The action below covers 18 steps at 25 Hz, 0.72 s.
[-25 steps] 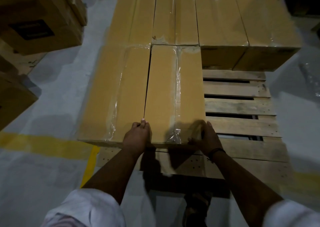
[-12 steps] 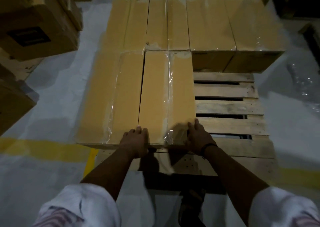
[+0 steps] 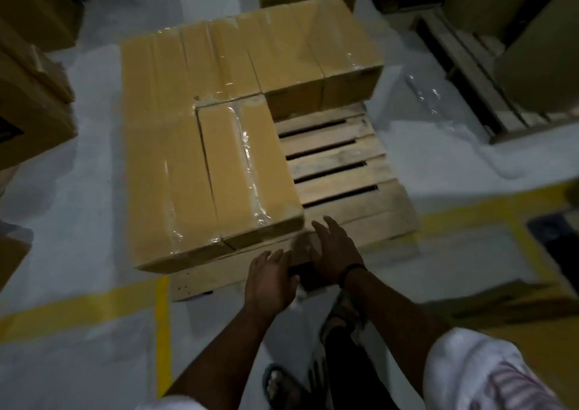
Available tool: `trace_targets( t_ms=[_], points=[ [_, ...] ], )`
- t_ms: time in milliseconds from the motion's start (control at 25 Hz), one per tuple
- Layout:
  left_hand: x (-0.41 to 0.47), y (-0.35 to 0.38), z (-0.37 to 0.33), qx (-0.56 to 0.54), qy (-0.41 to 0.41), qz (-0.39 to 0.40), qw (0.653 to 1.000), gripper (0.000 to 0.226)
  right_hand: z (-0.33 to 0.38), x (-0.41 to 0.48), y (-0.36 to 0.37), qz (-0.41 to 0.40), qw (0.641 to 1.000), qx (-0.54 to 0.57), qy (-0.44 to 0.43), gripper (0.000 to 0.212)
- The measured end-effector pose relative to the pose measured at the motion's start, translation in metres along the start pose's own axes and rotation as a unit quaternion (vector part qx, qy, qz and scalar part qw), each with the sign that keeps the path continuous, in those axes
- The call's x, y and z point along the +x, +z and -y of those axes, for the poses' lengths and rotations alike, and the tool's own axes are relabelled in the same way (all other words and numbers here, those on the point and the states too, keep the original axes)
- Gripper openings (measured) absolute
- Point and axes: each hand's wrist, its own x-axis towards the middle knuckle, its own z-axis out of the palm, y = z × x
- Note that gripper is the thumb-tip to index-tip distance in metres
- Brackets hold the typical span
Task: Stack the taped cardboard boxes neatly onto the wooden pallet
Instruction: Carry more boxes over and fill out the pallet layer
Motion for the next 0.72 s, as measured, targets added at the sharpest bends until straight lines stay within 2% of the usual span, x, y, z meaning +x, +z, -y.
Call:
trace_targets(
  t_ms=[120,400,560,720],
  points=[
    [-0.008,0.019,-0.044,0.013,0.067,0.03,0.997,0.059,-0.04,-0.058,0.002,-0.017,0.999,0.026,0.045,0.063],
    [0.001,0.077,-0.182,0.012,0.21,0.088,0.974,0.055,-0.166,-0.161,-0.001,-0.157,0.963,0.13,0.178,0.058],
    [-0.002,0.111,-0.279,0.016,0.28,0.096,0.955,0.05,-0.247,-0.224,-0.008,-0.226,0.913,0.139,0.309,0.053],
    [-0.002,0.145,-0.372,0.025,0.343,0.117,0.932,0.048,-0.324,-0.302,0.0,-0.286,0.829,0.188,0.442,0.049]
  ],
)
